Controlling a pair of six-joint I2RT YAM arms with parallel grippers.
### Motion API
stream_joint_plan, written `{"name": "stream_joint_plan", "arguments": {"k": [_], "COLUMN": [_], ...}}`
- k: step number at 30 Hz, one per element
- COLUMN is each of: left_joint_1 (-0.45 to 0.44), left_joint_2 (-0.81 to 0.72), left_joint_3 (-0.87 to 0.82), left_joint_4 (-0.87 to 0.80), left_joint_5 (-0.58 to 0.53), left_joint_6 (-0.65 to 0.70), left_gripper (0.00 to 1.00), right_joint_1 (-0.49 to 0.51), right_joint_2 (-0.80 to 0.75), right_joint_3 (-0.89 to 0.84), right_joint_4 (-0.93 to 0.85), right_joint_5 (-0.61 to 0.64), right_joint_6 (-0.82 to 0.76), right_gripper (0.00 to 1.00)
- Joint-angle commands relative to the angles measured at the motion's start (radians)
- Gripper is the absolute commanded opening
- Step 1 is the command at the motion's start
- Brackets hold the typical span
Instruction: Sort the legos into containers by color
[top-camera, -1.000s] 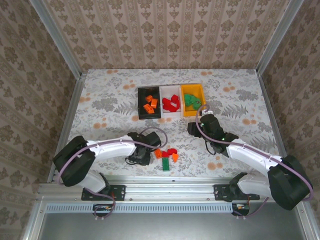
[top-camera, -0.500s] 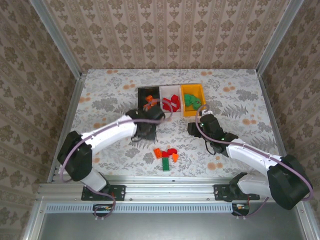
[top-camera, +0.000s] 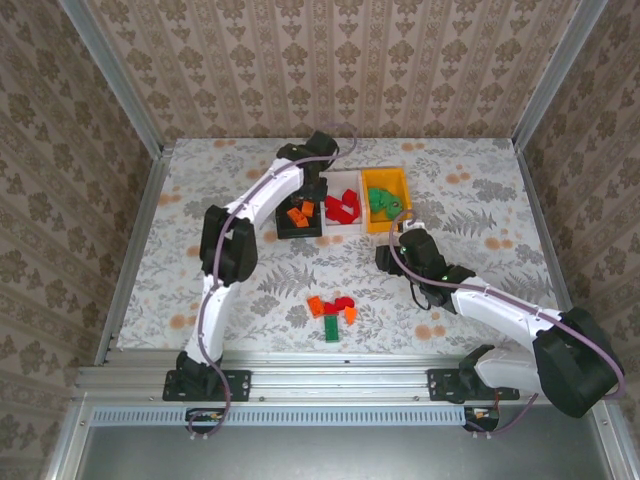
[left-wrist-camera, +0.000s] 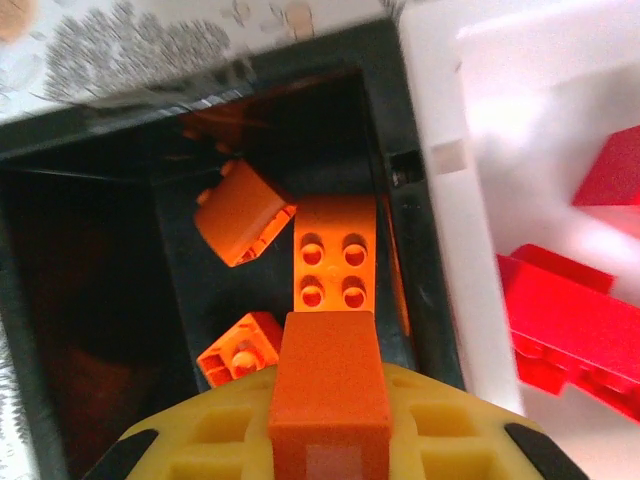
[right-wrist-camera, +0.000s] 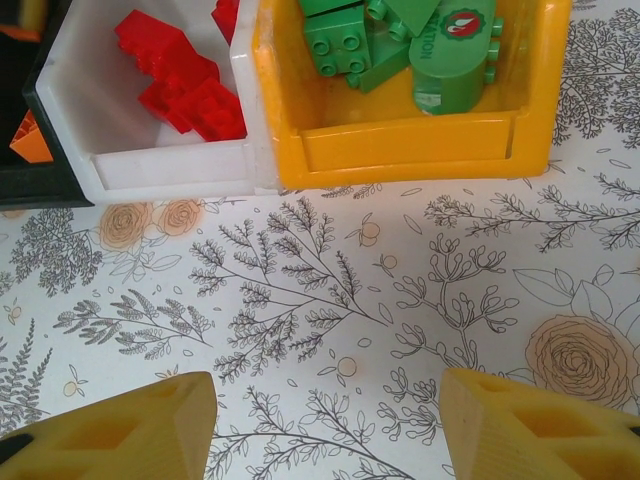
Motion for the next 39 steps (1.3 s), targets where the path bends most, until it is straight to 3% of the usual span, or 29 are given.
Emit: {"name": "stream_joint_plan", "arguments": {"k": [1, 8, 10, 12, 15, 20, 23, 26, 32, 39], "left_joint_1": [0.014, 0.002, -0.016, -0.046, -0.122, -0.247, -0.322, -0.361, -0.400, -0.404], "left_joint_2": [0.000, -0.099, -0.164, -0.250, -0.424, -0.750, -0.850, -0.832, -0.746, -0.663], "left_joint_3": [0.069, 0.054, 0.010, -0.072, -0.325, -0.875, -1.098, -1.143, -1.144, -1.177], "left_joint_4": [-0.102, -0.111, -0.097, -0.079, 0.000, 0.242, 0.366, 0.352, 0.336, 0.434], "left_joint_5": [0.009, -0.011, -0.039, -0.041, -0.031, 0.116, 0.138, 0.149, 0.098, 0.167], "left_joint_6": [0.020, 0.019, 0.018, 0.014, -0.060, -0.424, -0.641, -0.762, -0.880, -0.952], "left_gripper": [0.24, 0.74, 0.81, 0.81, 0.81, 0.79, 0.75, 0.73, 0.70, 0.62], "right_joint_1": [0.009, 0.011, 0.011, 0.012, 0.012, 0.014, 0.016, 0.018, 0.020, 0.020], "right_joint_2": [0.009, 0.006, 0.001, -0.007, -0.016, -0.032, -0.034, -0.028, -0.025, -0.027], "right_joint_3": [0.032, 0.033, 0.033, 0.030, 0.030, 0.030, 0.030, 0.031, 0.028, 0.025], "right_joint_4": [-0.006, -0.011, -0.012, -0.013, -0.019, -0.023, -0.024, -0.021, -0.025, -0.024], "right_joint_5": [-0.007, 0.002, 0.001, 0.006, 0.009, 0.007, 0.005, 0.006, 0.015, 0.028], "right_joint_6": [-0.015, -0.018, -0.018, -0.020, -0.021, -0.022, -0.021, -0.021, -0.026, -0.029], "right_gripper": [0.62, 0.63, 0.63, 0.63, 0.63, 0.63, 0.63, 0.63, 0.63, 0.63]}}
